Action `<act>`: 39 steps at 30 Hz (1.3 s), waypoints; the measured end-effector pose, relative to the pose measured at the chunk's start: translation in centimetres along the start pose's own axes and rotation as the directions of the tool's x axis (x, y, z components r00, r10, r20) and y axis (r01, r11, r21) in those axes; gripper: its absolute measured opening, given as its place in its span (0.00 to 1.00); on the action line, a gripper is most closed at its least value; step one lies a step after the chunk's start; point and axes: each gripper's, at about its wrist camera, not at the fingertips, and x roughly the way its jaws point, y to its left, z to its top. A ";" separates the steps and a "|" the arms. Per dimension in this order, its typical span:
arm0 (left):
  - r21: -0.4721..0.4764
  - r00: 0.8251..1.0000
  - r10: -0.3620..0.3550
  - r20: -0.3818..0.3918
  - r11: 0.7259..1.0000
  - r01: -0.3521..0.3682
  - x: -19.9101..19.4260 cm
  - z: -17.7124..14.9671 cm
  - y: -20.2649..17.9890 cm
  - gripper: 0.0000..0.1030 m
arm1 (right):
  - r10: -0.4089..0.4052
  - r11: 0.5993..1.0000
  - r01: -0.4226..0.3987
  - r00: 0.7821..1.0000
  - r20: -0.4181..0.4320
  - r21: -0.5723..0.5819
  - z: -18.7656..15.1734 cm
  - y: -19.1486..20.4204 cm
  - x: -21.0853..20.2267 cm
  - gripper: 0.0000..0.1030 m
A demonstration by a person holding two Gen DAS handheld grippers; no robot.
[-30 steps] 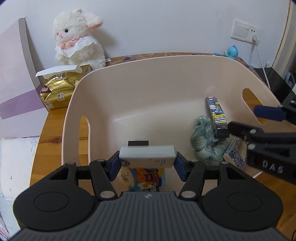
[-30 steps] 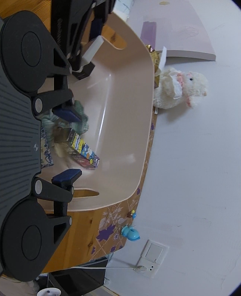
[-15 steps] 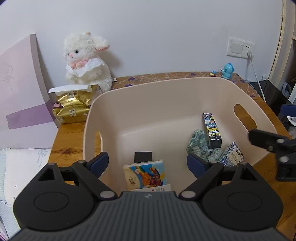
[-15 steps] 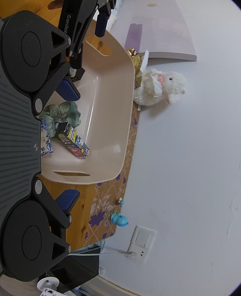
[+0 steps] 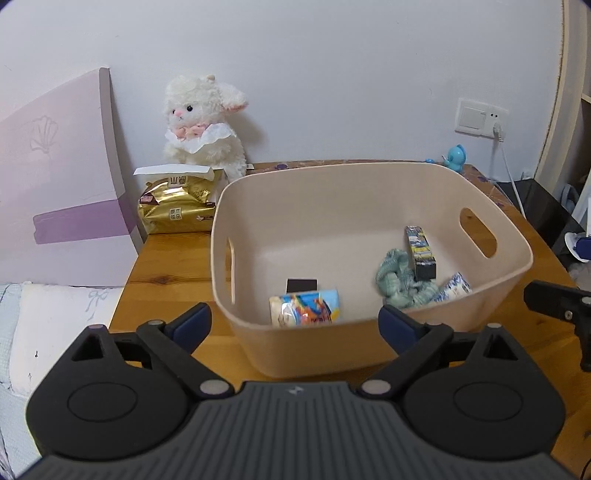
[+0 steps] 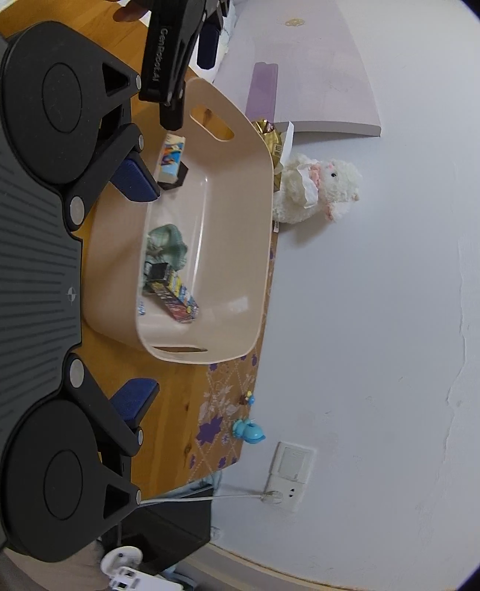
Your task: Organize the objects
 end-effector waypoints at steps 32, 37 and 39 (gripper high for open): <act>-0.017 0.994 0.011 0.107 1.000 -0.009 -10.7 -8.1 -1.5 0.95 | 0.061 0.997 -0.061 0.998 0.014 0.039 -7.9 1.0 -8.6 1.00; -0.027 0.993 0.004 0.114 1.000 -0.001 -11.7 -8.5 -1.7 0.95 | 0.052 0.998 -0.052 0.998 0.024 0.029 -8.1 1.2 -9.4 1.00; -0.031 0.994 -0.005 0.110 0.999 0.008 -11.9 -8.6 -1.8 0.95 | 0.046 0.998 -0.047 0.999 0.028 0.029 -8.2 1.2 -9.6 1.00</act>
